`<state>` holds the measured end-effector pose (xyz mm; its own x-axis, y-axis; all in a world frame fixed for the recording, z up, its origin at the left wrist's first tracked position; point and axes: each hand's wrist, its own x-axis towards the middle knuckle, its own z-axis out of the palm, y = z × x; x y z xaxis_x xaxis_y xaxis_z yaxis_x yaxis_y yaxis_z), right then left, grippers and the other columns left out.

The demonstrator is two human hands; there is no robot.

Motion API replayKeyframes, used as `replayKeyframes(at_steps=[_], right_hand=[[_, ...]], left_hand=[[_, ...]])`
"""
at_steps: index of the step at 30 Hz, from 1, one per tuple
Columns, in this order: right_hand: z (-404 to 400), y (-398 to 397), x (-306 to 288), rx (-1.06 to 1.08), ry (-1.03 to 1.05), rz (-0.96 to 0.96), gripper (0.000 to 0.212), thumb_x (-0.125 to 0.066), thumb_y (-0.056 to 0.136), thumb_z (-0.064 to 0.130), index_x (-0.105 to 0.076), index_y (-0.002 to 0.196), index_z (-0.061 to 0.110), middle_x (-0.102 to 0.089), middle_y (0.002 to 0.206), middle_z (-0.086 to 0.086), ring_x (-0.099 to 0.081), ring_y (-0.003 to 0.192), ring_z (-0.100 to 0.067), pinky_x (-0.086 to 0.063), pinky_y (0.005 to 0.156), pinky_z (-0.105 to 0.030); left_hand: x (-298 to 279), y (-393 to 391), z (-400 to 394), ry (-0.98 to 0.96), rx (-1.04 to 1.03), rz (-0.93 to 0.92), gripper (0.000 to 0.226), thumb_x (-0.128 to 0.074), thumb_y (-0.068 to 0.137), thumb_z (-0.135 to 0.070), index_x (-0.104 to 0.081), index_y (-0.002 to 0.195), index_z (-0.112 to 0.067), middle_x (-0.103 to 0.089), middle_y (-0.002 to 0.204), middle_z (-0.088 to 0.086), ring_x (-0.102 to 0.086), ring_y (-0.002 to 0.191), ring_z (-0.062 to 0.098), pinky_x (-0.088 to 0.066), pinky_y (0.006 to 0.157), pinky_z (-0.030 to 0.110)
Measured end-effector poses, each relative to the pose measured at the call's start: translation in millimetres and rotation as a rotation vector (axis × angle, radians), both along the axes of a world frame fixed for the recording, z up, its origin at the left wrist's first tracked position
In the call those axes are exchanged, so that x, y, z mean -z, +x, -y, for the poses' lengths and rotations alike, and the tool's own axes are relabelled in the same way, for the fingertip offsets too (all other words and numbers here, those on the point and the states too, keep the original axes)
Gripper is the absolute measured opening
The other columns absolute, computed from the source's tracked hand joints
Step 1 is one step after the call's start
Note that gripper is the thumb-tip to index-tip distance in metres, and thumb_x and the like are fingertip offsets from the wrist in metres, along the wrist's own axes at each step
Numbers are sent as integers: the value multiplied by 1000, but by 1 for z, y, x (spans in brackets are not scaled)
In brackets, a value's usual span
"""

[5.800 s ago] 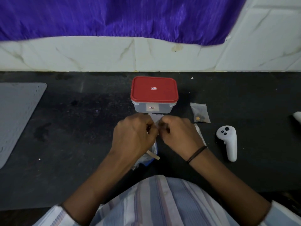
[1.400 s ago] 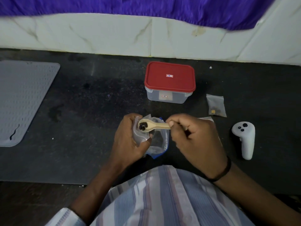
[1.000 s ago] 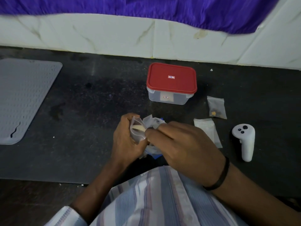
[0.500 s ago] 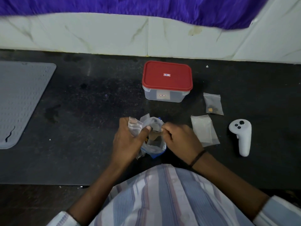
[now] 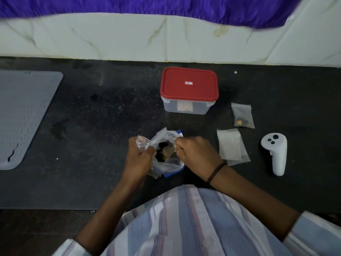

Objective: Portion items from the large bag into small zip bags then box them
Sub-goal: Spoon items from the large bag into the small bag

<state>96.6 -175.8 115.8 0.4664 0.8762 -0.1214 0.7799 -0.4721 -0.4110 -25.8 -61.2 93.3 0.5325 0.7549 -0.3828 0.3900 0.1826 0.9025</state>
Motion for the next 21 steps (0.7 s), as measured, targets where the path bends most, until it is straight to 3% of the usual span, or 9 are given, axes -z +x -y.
replayKeyframes(at_steps=[4,7,10,13,16,21], right_hand=[[2,5,7,42,-8,-106,20,-45,98,21,-50,79,24,-54,73,0,-53,67,-15,-40,61,-29],[10,4,14,115,47,-234,19,-46,98,21,-63,90,18,-62,78,0,-59,69,-13,-49,65,-30],[15,4,19,160,66,-363,19,-46,100,21,-64,99,17,-64,79,0,-61,67,-9,-54,70,-25],[18,2,25,225,139,-513,19,-47,100,19,-65,96,16,-66,71,-1,-63,58,-11,-51,56,-17],[19,-1,31,319,212,-597,19,-48,100,18,-66,95,14,-66,68,-2,-62,52,-9,-52,51,-19],[23,-2,33,430,330,-621,19,-50,99,18,-67,91,16,-66,65,-3,-62,51,-11,-52,49,-21]], left_hand=[[0,0,2,-66,-13,47,23,-53,96,-6,-46,116,-16,-58,96,4,-60,82,13,-55,59,22],[3,-1,0,-89,-11,53,27,-55,96,-7,-47,118,-19,-61,103,7,-64,89,17,-55,67,29],[6,-2,-1,-88,-2,71,28,-58,95,-9,-47,119,-19,-63,103,6,-67,91,18,-55,63,25],[6,-3,-1,-76,-14,84,30,-59,95,-10,-46,121,-17,-63,102,5,-68,89,17,-54,57,18],[4,-2,-1,-39,-19,78,27,-57,95,-8,-45,117,-18,-61,99,3,-66,86,15,-52,54,15],[9,-4,-4,96,-4,37,29,-62,93,-10,-43,113,-20,-60,102,3,-65,90,15,-56,65,27]])
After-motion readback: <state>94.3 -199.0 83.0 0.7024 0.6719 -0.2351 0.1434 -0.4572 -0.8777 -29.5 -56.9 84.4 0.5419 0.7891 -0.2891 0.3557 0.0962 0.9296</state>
